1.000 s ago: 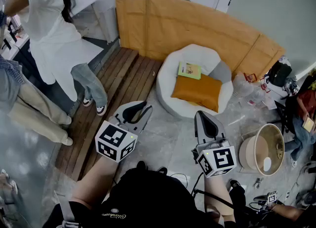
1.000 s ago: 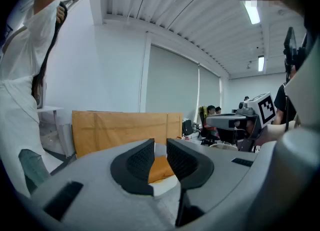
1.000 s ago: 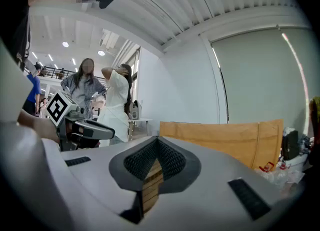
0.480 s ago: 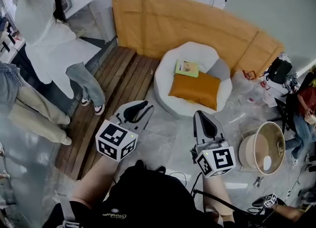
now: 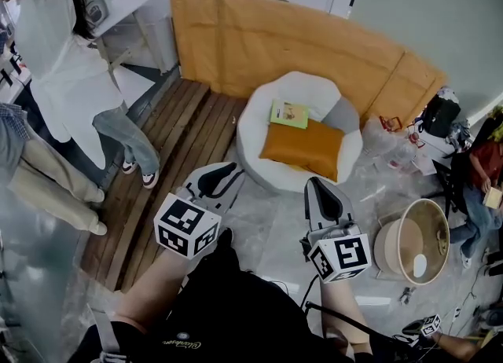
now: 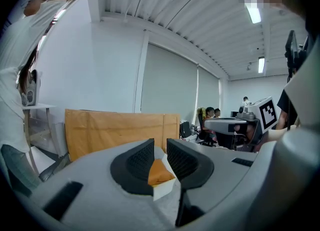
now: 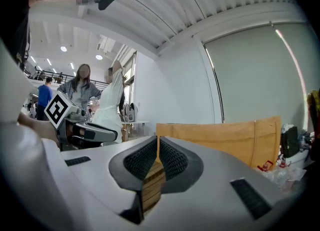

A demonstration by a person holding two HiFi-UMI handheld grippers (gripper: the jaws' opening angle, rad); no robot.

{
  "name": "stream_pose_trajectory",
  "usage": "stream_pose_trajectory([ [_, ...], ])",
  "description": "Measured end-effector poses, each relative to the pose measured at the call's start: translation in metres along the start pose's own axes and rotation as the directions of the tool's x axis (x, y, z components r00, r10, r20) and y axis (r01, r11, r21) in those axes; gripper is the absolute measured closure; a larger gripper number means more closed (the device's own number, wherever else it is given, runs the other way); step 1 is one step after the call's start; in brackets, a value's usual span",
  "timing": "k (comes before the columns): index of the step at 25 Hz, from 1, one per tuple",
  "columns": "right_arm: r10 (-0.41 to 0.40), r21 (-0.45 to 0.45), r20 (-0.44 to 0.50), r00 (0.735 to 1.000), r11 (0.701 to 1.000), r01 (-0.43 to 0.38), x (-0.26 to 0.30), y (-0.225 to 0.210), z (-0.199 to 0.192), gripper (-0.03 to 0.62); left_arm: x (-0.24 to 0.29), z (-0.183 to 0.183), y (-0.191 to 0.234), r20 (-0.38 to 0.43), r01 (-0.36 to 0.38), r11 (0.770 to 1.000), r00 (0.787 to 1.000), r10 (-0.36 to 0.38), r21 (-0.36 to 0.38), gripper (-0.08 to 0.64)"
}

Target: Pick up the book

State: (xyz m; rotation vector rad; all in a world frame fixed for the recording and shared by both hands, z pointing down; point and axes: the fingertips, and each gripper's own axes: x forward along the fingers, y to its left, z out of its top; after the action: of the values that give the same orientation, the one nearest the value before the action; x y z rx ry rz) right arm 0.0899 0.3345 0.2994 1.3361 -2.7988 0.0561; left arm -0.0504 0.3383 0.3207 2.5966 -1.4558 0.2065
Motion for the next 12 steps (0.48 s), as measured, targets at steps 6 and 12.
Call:
stream_pose_trajectory([
  [6,0.003,-0.026,0.001,1.000,1.000,-0.003,0.029,-0.019,-0.006,0.588,0.032,0.000,0.021,0.023,0.003,1.000,1.000,-0.003,0.008,0.477],
  [12,-0.014,-0.039,-0.038,0.999,0.999,0.013,0.093,-0.059,-0.032,0.588,0.100,-0.008,0.067,0.024,0.032,0.999,0.999,-0.032,0.002,0.477],
])
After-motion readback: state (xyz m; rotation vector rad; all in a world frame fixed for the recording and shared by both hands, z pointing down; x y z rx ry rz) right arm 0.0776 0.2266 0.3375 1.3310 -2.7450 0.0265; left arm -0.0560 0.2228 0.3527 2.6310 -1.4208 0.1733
